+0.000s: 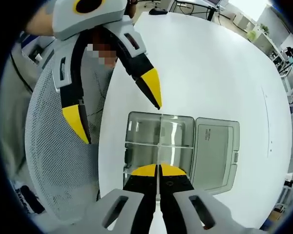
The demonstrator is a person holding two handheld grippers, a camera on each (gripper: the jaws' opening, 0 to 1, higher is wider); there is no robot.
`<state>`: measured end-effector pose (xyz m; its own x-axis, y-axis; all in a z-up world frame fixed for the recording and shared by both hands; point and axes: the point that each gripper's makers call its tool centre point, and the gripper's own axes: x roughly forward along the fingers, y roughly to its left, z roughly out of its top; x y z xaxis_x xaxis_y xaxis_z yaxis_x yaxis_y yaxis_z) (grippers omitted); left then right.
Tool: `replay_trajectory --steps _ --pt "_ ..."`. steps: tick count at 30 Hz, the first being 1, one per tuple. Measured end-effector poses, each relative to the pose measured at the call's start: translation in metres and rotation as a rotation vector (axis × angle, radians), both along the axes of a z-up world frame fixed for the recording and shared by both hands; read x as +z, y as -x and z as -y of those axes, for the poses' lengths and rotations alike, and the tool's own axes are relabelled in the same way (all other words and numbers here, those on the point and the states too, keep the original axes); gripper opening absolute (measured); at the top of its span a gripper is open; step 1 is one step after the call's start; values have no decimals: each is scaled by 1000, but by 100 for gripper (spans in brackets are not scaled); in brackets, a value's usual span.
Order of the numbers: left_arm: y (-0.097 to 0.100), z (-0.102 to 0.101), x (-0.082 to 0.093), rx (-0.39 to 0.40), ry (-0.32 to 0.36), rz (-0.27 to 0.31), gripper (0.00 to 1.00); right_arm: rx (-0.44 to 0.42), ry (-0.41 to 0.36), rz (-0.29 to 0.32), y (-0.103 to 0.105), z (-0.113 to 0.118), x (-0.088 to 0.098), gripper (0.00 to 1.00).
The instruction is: Insert the divider into the dual guide fixture by aligning both edges with the guide slots and pushing it downward to the bottom, including one-sided entry, uneven engagement, binding, and posture correction.
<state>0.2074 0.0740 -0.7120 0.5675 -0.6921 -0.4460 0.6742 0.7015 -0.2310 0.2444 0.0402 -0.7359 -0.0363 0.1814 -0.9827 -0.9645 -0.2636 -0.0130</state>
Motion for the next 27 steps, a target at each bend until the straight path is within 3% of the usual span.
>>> replay_trajectory --steps 27 --pt "-2 -1 1 2 -3 2 57 -17 52 -9 -1 3 -5 0"
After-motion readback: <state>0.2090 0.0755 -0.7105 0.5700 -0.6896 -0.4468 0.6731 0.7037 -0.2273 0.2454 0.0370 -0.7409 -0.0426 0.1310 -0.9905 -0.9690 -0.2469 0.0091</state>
